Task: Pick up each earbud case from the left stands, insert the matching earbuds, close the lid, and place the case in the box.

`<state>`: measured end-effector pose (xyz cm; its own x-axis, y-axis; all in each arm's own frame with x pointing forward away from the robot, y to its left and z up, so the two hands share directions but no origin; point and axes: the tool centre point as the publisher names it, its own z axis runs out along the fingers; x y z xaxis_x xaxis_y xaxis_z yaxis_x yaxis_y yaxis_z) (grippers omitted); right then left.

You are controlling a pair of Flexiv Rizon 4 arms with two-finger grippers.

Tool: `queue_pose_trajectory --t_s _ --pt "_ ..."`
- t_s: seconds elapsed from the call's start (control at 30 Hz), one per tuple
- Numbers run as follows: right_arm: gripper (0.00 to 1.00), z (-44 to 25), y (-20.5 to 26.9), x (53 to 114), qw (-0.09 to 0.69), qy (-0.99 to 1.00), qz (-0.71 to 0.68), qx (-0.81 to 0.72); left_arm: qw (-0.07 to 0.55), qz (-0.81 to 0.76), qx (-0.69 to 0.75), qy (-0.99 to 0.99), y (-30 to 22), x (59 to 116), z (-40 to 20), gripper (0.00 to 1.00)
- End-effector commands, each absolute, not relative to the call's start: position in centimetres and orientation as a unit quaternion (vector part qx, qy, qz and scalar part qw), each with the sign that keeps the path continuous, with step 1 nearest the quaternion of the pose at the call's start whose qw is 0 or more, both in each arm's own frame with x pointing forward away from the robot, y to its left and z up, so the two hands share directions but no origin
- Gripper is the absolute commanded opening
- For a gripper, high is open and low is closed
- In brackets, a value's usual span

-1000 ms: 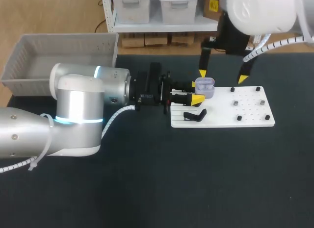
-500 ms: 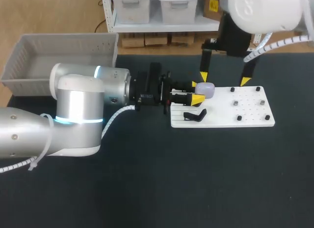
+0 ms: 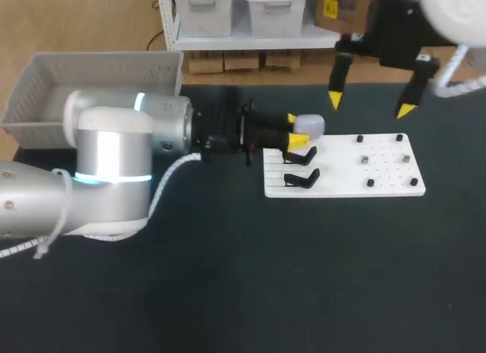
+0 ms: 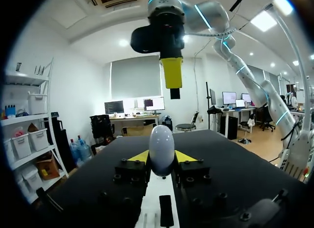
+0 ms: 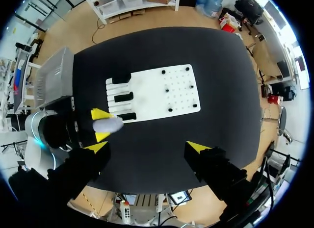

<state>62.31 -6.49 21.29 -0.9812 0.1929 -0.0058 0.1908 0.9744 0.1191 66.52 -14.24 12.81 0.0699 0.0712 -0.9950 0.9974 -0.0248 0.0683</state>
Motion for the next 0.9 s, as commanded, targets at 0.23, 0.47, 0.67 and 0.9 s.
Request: queue_pose_trajectory --t_s 0.23,0.47,0.67,0.9 --pt "1.0 22.7 -8.7 58.8 0.134 0.98 0.103 0.106 0.569 -0.359 0.462 0.578 -4.4 64.5 16.1 0.0" --pt "1.0 22.7 -8.7 58.8 0.134 0.98 0.103 0.106 0.618 -0.26 0.394 0.628 3.2 67.0 16.8 0.0" --pt "1.0 22.7 -8.7 58.8 0.134 0.98 0.103 0.106 0.62 -0.177 0.39 0.657 8.6 71.1 17.5 0.0" --pt "1.0 22.7 -8.7 58.8 0.134 0.98 0.103 0.106 0.621 -0.097 0.37 0.684 12.7 77.1 17.4 0.0"
